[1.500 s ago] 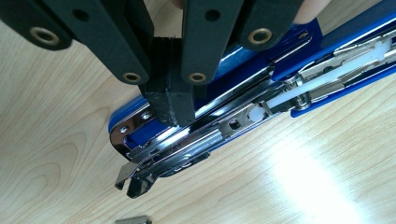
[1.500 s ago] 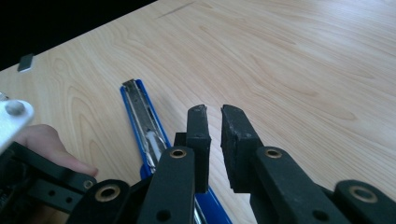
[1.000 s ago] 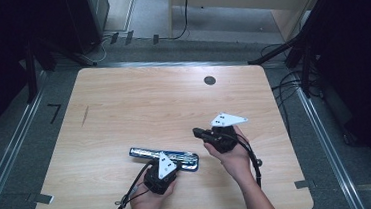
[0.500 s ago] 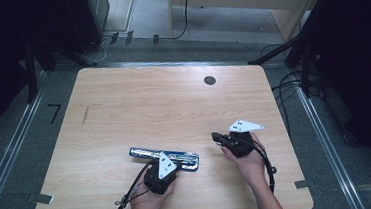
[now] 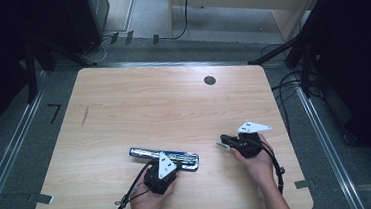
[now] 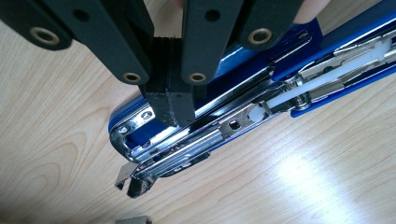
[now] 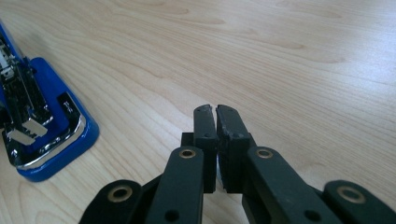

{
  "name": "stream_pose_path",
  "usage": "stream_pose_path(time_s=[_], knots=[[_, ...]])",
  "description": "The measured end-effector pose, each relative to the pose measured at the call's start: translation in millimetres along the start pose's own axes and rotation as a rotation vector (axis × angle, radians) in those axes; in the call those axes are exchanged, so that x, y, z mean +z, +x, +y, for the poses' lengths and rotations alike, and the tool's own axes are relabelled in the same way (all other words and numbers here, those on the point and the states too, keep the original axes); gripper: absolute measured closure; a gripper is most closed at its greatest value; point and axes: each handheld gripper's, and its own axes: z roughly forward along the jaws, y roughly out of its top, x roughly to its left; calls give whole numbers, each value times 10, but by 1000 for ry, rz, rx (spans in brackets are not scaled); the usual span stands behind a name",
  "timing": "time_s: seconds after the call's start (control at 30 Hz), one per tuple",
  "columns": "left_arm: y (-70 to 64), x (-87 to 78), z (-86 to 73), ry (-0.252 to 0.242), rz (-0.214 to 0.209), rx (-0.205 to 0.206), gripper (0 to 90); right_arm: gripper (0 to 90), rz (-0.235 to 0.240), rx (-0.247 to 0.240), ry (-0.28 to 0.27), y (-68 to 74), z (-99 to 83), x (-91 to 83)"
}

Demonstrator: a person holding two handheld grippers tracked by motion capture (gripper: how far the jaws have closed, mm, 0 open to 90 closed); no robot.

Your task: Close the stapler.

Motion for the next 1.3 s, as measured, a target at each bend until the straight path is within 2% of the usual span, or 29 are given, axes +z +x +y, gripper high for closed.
stream_pose_path(time_s=[0.2, 0.53, 1.3], knots=[[0, 0, 0, 0, 0, 0, 900, 830, 17, -5, 8, -48, -16, -20], [0, 0, 0, 0, 0, 0, 900, 758, 41, -16, 54, -114, -73, 2], [0, 0, 0, 0, 0, 0, 900, 768, 45, -38, 89, -104, -110, 79]])
